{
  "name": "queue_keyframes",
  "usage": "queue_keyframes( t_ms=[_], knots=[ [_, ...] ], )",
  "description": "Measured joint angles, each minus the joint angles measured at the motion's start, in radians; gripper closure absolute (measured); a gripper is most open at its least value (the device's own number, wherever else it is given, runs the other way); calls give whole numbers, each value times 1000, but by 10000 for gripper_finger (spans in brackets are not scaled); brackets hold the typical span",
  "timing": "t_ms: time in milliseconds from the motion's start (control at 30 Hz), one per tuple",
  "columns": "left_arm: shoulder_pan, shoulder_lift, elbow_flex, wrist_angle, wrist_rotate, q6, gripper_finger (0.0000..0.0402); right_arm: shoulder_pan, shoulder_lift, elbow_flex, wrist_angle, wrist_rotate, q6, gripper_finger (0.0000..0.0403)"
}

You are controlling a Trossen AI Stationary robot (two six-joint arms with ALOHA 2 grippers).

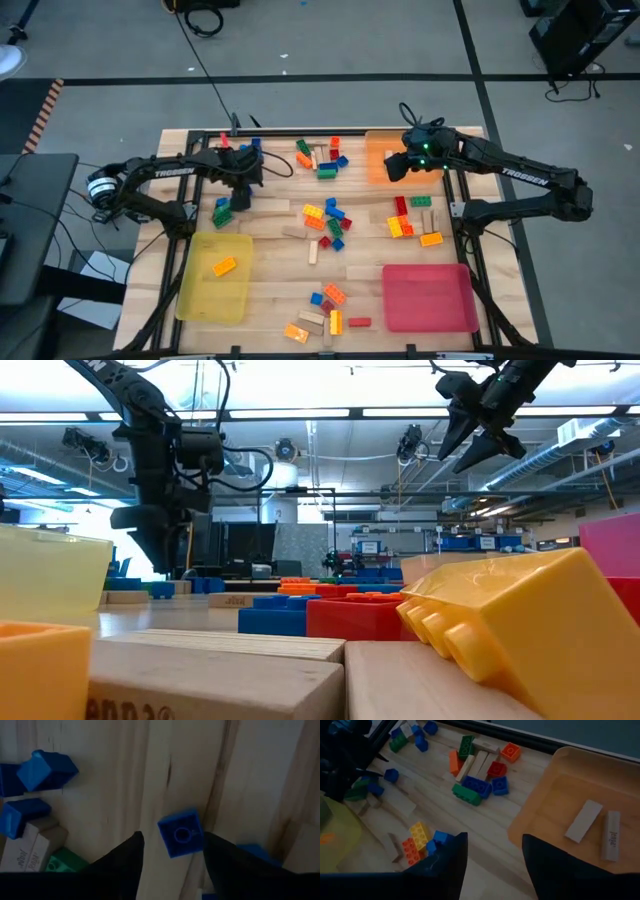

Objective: Sort blocks by size
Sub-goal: Put the small blue game piece into the red bin

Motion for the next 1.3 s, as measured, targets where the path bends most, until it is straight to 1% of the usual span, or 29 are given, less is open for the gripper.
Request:
queue_keyframes(
  t_ms=[100,200,367,433,567,733,933,1033,1100,1233,1267,1300],
  knots=[
    [1,0,0,7,0,-57,168,0,0,0,0,0,0,201],
    [10,0,-2,0,4,-147,157,0,0,0,0,0,0,202],
    [41,3,-17,3,9,-306,156,0,0,0,0,0,0,206],
    [58,17,-17,9,36,-339,157,0,0,0,0,0,0,206],
    [79,73,-17,25,92,-365,158,0,0,0,0,0,-2,205],
    [79,140,-19,54,74,-332,158,0,0,0,0,0,0,208],
    [79,182,-13,79,62,-295,160,7,0,0,0,-1,14,208],
    [79,183,-14,81,70,-279,173,15,0,0,0,-2,24,210],
    [79,183,-14,81,74,-277,194,20,0,0,0,-3,24,211],
    [78,183,-14,79,90,-243,251,25,0,0,0,-3,24,209],
    [78,183,-14,79,95,-240,262,25,0,0,0,-3,24,209],
    [79,183,-14,78,100,-239,262,25,0,0,1,-3,24,209]
  ],
)
